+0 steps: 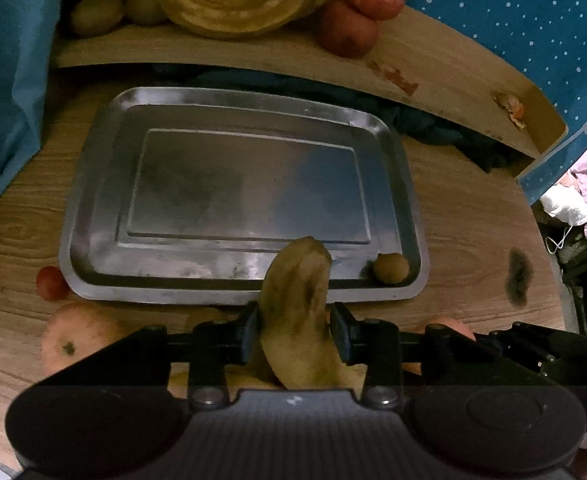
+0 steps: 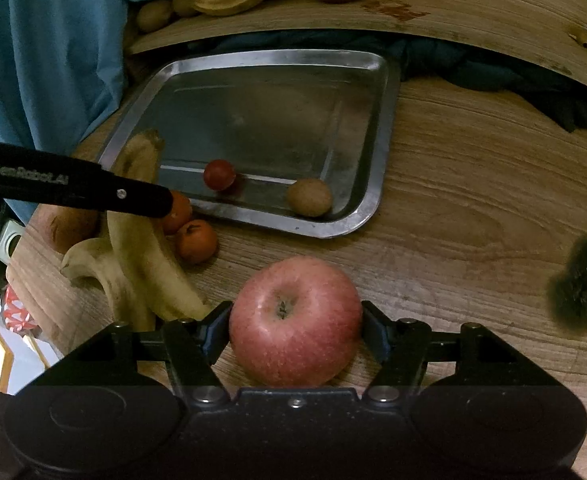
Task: Organize fruits
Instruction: 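Grasp the yellow banana with the left gripper while the right gripper grasps the large red apple, then carry the banana with the left gripper while the right gripper carries the apple over the tray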
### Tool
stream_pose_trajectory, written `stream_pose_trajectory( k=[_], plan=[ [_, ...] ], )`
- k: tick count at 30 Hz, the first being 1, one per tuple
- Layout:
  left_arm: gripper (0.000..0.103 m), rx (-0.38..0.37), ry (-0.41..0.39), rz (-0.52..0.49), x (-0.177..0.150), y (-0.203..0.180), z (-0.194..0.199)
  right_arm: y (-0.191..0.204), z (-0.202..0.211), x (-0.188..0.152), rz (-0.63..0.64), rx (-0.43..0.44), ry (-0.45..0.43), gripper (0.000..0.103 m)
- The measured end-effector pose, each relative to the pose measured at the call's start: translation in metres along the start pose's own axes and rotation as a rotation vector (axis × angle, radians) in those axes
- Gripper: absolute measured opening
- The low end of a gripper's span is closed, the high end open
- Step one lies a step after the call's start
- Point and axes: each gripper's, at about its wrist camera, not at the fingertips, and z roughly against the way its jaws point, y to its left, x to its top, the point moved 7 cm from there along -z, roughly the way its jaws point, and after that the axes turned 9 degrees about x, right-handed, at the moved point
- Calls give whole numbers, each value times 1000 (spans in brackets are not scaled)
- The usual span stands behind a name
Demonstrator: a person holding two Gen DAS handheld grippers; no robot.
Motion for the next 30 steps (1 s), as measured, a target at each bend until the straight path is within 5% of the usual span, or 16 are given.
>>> stream_pose_trajectory(
  k=[12,30],
  plan=[
    [40,17,26,-38,1,2,-6,-2,0,3,-24,-10,-5,68],
    [39,-34,-75,-82,22,-1,26,-3,17,13,-60,-68,-104,68]
  ],
)
